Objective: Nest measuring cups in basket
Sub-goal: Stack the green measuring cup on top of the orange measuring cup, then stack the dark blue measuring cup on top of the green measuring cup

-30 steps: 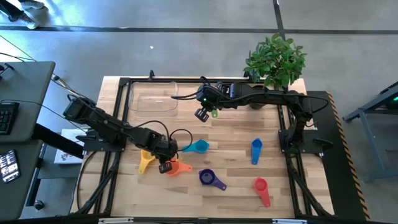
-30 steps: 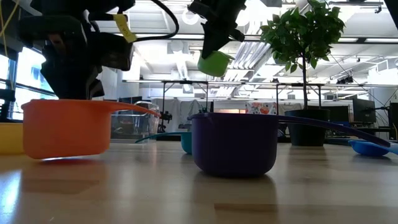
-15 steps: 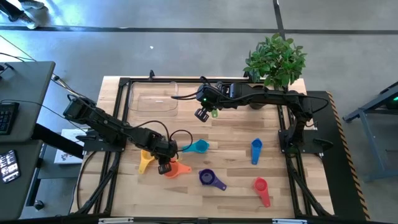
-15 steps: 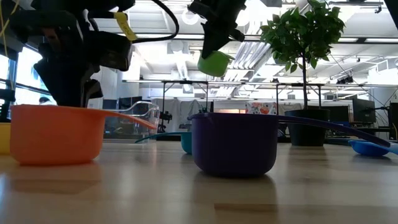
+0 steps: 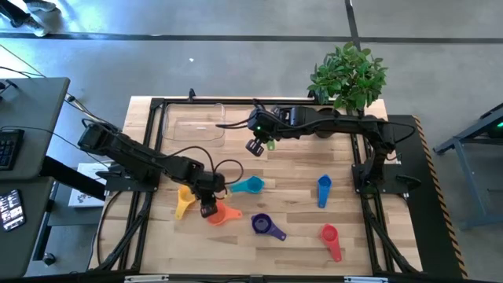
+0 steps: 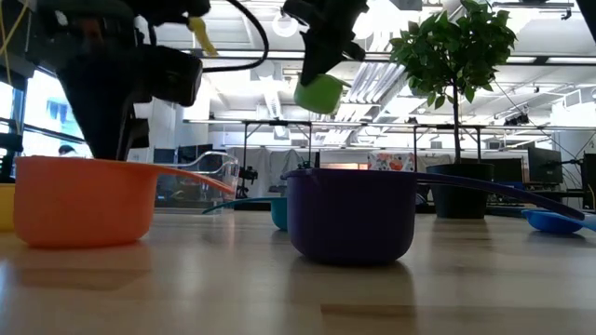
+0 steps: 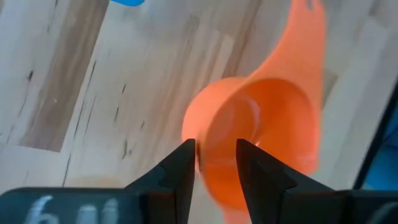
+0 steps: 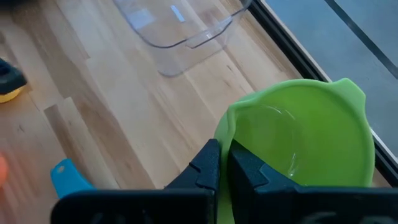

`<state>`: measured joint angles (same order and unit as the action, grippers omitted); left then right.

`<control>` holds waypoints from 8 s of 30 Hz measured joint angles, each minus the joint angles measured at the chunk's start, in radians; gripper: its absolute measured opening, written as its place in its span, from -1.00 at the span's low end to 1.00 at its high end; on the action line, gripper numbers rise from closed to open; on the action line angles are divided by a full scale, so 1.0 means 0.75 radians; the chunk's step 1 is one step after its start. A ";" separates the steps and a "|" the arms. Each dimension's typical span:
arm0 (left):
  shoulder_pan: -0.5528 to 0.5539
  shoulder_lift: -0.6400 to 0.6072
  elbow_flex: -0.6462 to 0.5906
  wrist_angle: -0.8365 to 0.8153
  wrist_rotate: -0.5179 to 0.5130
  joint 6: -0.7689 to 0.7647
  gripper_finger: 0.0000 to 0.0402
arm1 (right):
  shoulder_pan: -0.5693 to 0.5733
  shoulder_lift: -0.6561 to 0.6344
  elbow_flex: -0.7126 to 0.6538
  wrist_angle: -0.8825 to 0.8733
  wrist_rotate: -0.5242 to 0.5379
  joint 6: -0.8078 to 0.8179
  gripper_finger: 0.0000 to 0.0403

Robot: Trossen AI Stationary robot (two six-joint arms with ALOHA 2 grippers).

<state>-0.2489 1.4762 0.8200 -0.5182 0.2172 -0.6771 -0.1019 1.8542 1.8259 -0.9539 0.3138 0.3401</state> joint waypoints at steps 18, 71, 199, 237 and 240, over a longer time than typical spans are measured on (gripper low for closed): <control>-0.034 -0.442 0.000 -0.003 -0.024 -0.323 -0.49 | 0.228 0.000 0.000 0.040 -0.004 0.029 -0.98; -0.166 -1.369 0.000 -0.004 -0.670 -0.163 -0.49 | 0.478 0.136 0.002 1.034 -0.263 -0.540 -0.98; -0.167 -1.366 -0.001 -0.272 -0.713 -0.174 -0.49 | 0.578 0.428 0.000 0.312 -0.152 0.387 -0.65; -0.166 -1.366 -0.001 -0.320 -0.714 -0.069 -0.49 | 0.624 0.250 -0.163 -0.065 -0.445 0.418 -0.65; -0.166 -1.366 -0.001 -0.321 -0.716 -0.069 -0.49 | 0.614 0.250 -0.163 -0.065 -0.441 0.418 -0.65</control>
<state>-0.3737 0.4515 0.8192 -0.7586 -0.3198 -0.7292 0.3589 2.0418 1.7039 -1.0030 -0.0172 0.6537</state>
